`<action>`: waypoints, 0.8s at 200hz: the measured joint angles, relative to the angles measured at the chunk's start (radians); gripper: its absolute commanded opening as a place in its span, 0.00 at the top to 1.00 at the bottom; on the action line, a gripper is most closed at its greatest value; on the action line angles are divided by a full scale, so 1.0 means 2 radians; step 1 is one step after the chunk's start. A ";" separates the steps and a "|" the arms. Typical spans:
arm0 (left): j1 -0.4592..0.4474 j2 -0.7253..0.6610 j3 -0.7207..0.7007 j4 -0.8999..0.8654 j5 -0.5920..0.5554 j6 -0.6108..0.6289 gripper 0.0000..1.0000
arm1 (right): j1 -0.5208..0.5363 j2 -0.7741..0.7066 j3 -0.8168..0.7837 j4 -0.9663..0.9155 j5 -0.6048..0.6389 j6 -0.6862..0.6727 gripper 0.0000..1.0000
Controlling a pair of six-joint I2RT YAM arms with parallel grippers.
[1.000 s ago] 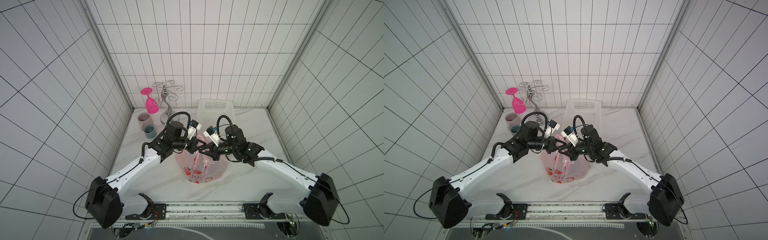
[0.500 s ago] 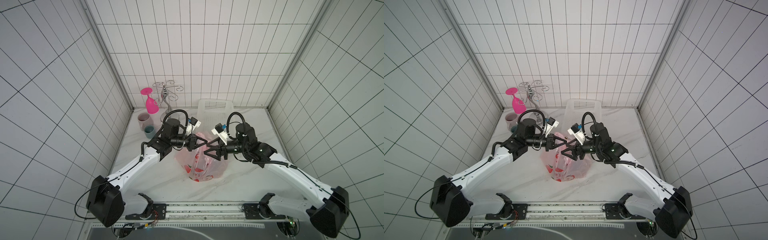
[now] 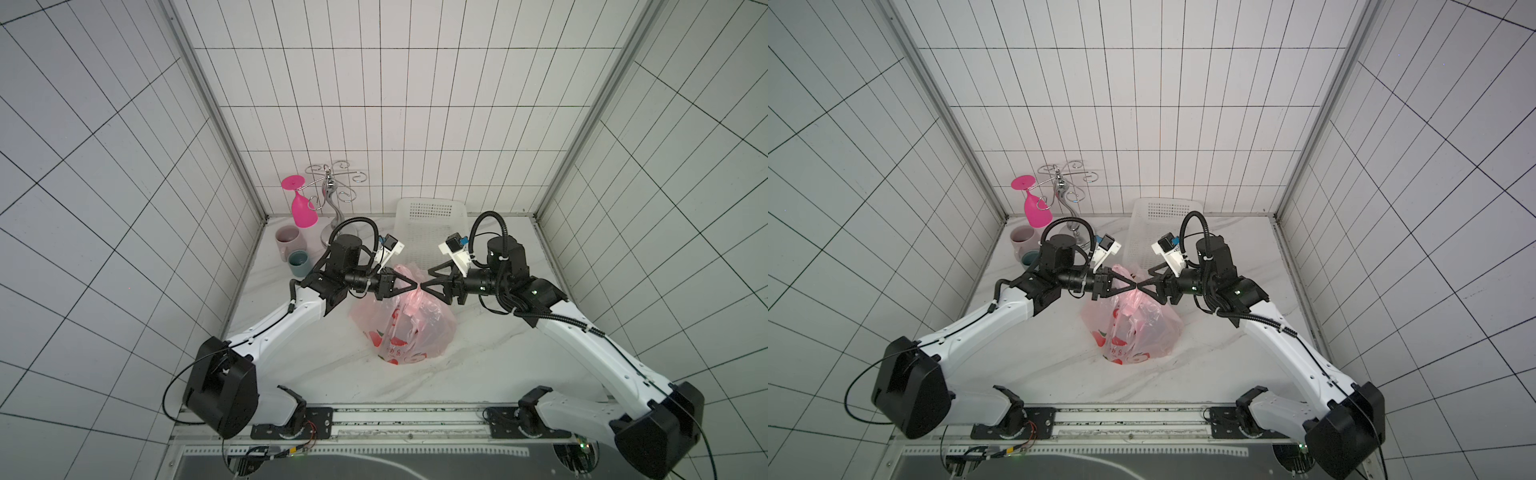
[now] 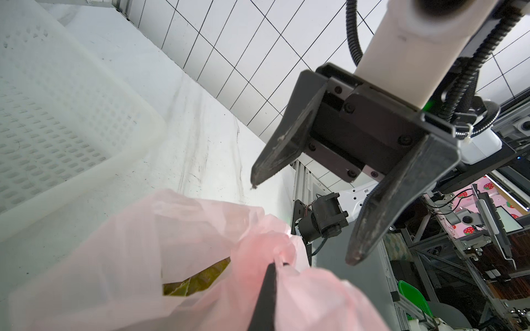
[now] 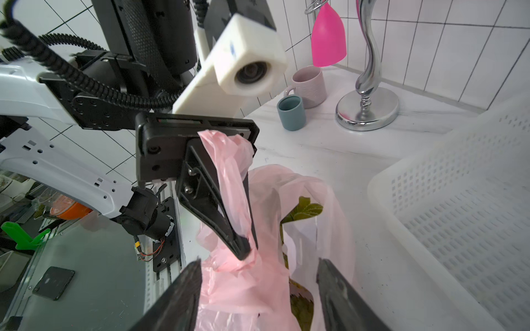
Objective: Place the pineapple into a plastic bag & tie a knot
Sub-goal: Cross the plastic bag at the center of the board.
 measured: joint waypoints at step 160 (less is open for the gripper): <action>0.003 0.002 0.011 0.015 0.027 -0.023 1.00 | 0.043 0.054 0.000 -0.002 -0.036 -0.012 0.78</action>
